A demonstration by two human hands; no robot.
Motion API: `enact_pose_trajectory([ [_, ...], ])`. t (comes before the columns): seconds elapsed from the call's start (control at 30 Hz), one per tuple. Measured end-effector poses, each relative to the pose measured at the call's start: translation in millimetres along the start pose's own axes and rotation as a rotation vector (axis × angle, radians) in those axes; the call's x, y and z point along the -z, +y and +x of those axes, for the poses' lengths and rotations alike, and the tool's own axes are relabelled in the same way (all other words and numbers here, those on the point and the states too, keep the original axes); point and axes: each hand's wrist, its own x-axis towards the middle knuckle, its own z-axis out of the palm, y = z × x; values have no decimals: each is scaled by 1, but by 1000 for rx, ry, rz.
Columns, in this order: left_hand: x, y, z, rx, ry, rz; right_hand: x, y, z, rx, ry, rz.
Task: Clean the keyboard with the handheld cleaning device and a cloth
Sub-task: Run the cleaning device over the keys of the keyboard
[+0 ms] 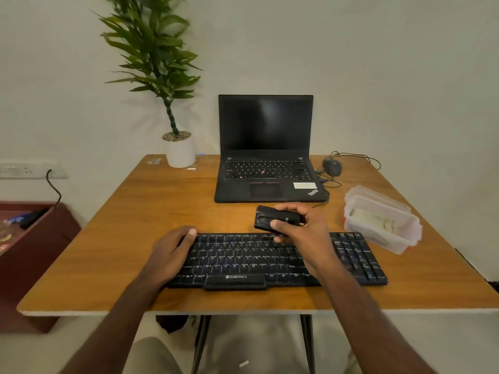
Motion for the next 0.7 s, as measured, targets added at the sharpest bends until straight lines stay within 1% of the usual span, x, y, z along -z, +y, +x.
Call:
enact_pose_trajectory([
  [0.1,-1,-9,-6,2,45,-93,-6,0,1,-6,-1,15],
  [0.2,0,-9,-11,-10,61,-109,-13,-2,1,-60,-26,116],
  [0.27,3,-11,-15,-25,27,-85,-17,-3,2,-105,-46,200],
  [0.37,15,-24,-21,-62,-46,16,-24,-3,4,-149,-57,248],
  [0.43,22,-28,-25,-93,-48,69,-30,-2,6,-165,-57,234],
  [0.57,25,-27,-30,-101,45,48,-41,0,9,-139,-33,148],
  [0.7,24,-20,-31,-113,69,58,-48,-2,11,-130,-18,116],
])
